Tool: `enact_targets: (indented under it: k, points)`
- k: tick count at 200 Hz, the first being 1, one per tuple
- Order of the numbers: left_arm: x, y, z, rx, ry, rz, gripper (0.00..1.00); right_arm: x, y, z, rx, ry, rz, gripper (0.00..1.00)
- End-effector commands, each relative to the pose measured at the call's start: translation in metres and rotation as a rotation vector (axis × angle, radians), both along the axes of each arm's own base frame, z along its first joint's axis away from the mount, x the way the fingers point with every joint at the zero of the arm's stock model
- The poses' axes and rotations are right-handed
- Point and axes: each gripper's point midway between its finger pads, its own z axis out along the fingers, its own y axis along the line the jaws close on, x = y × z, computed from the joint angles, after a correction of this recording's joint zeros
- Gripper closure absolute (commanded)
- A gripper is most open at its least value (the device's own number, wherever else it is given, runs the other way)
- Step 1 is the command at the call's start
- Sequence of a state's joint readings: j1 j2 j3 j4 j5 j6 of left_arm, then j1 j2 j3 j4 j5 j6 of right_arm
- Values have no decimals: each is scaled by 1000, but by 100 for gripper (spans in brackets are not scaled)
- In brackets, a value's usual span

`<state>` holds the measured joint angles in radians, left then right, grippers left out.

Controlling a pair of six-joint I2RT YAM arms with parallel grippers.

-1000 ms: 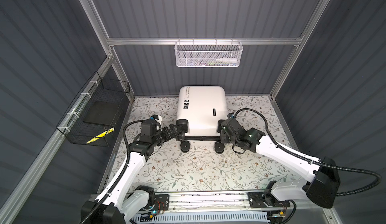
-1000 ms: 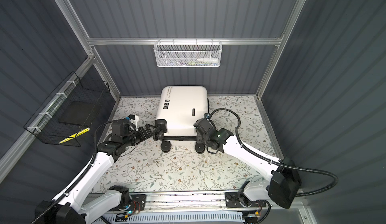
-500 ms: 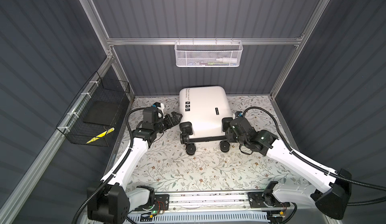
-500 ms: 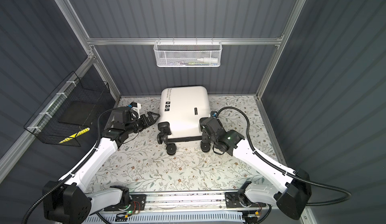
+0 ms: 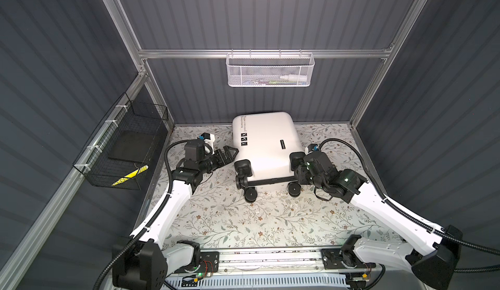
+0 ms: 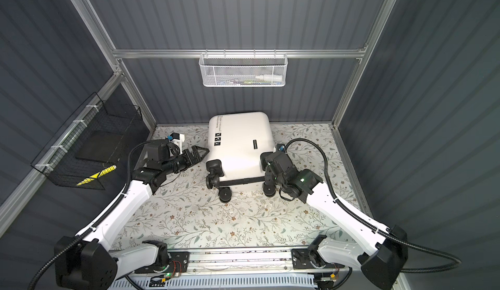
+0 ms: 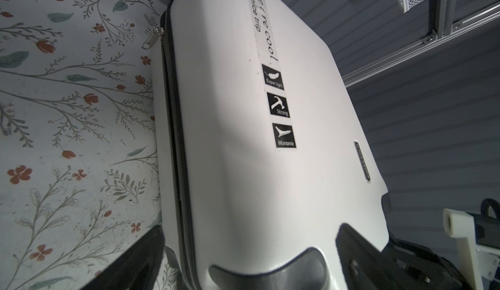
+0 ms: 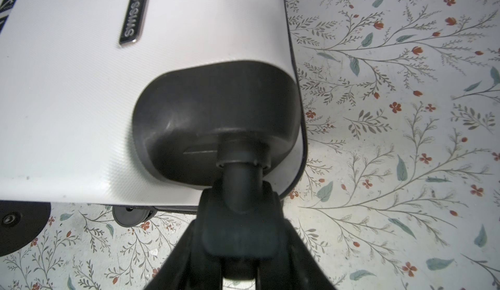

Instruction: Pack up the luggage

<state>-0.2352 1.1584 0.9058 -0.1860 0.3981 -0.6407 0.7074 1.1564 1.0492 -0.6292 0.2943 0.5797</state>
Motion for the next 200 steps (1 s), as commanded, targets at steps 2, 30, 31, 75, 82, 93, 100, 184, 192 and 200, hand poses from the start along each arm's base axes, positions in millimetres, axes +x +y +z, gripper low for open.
enact_targets:
  k: [2,30,31,75,82,93,100,184,192,200]
  points:
    - [-18,6,-15,14,33,14,0,-1,-4,5,15,-24,-8,85]
    - [-31,9,-26,4,54,25,0,-4,-5,-9,9,-2,-12,85]
    - [-31,9,-26,3,54,25,0,-4,-5,-10,8,0,-14,85]
    - [-48,15,-32,3,66,37,0,-6,-7,-29,6,23,-25,85]
    - [-51,16,-33,7,68,41,0,-6,-7,-31,6,26,-26,85]
    - [-56,19,-36,13,72,45,0,-6,-7,-32,7,25,-28,85]
    - [-60,20,-38,15,77,50,0,-6,-7,-33,9,25,-27,85]
    - [-95,35,-69,9,149,117,0,-10,-7,-33,38,6,9,63]
    - [-97,35,-70,6,146,123,0,-11,-7,-35,37,7,12,59]
    - [-99,36,-70,3,146,128,0,-12,-8,-37,40,9,12,55]
